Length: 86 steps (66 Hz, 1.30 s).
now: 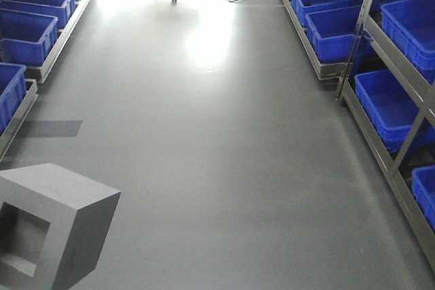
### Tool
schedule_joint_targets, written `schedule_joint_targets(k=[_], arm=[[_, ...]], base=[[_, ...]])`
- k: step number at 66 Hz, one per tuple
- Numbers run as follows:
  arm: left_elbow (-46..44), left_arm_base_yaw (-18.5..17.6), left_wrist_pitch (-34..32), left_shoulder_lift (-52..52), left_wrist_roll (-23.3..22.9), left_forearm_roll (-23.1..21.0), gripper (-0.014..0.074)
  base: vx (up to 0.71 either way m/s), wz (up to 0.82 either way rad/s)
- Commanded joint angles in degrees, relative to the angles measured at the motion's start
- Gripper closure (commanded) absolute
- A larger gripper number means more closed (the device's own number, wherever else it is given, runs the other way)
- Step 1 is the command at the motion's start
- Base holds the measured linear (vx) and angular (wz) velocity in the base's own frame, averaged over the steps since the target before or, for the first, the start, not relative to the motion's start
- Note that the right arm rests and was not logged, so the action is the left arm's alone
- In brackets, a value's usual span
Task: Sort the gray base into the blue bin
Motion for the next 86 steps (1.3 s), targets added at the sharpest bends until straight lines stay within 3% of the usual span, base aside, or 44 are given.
schedule_joint_targets(k=[1,86], arm=[[-1.9,-0.2,-5.6,0.4,-0.3,-1.2,0.0602],[-1.9,-0.2,-5.6,0.4,-0.3,-1.2,0.0602]], base=[[0.47,-0.06],[0.47,0.00]])
